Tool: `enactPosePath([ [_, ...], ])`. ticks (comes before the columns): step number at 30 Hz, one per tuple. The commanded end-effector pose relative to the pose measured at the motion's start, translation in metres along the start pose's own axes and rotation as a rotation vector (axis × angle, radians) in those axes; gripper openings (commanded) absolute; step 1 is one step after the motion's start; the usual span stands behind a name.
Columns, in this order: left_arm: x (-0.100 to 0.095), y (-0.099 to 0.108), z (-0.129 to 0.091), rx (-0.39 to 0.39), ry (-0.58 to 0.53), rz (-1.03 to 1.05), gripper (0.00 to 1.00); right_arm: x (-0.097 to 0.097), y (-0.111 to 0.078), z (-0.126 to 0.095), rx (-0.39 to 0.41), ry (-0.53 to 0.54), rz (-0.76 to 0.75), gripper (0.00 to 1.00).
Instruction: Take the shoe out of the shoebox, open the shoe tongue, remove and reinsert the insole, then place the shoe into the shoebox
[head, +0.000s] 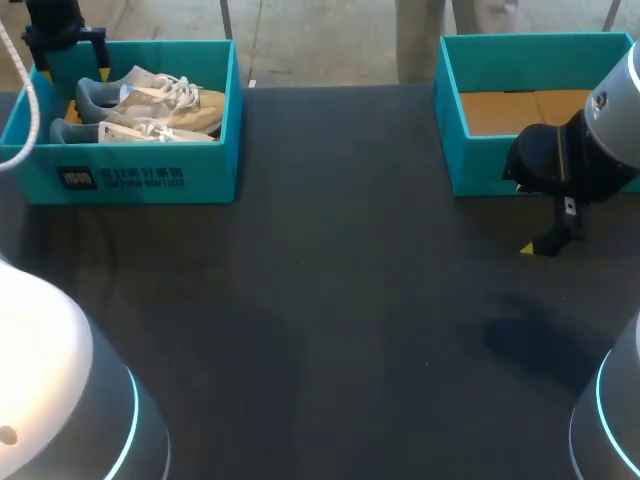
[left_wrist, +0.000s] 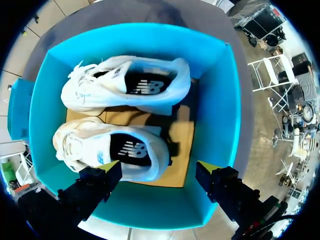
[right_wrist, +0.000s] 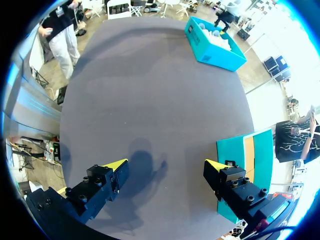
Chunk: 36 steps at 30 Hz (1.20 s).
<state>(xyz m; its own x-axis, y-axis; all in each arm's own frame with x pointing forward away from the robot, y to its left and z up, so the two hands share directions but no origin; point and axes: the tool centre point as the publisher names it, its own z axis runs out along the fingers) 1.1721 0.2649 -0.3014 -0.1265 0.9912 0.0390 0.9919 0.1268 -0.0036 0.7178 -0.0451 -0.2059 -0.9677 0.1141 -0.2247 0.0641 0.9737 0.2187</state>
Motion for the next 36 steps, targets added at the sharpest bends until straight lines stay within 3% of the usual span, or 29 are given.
enactPosePath([
  [1, 0.005, -0.026, -0.02, -0.035, -0.001, 0.002, 1.0, 0.0, 0.0, 0.001, 0.002, -0.001, 0.001, 1.0],
  [13, 0.01, -0.072, -0.042, -0.069, -0.056, 0.063, 1.0, 0.0, 0.0, 0.001, 0.002, -0.001, 0.001, 1.0],
  [19, 0.018, -0.095, -0.041, -0.081, -0.068, 0.126, 1.0, 0.0, 0.0, 0.001, 0.002, -0.001, 0.001, 1.0],
  [27, 0.026, -0.111, -0.037, -0.09, -0.053, 0.152, 1.0, 0.0, 0.0, 0.001, 0.002, -0.001, 0.001, 1.0],
  [29, 0.029, -0.114, -0.036, -0.09, -0.053, 0.16, 0.79, 0.0, 0.0, 0.001, 0.002, -0.001, 0.001, 1.0],
  [31, 0.03, -0.115, -0.034, -0.091, -0.052, 0.162, 0.73, 0.0, 0.0, 0.001, 0.002, -0.001, 0.001, 1.0],
  [33, 0.031, -0.117, -0.032, -0.091, -0.053, 0.164, 0.6, 0.0, 0.0, 0.001, 0.002, -0.001, 0.001, 1.0],
  [36, 0.034, -0.118, -0.027, -0.097, -0.049, 0.169, 0.66, 0.0, 0.0, 0.001, 0.002, -0.001, 0.001, 1.0],
])
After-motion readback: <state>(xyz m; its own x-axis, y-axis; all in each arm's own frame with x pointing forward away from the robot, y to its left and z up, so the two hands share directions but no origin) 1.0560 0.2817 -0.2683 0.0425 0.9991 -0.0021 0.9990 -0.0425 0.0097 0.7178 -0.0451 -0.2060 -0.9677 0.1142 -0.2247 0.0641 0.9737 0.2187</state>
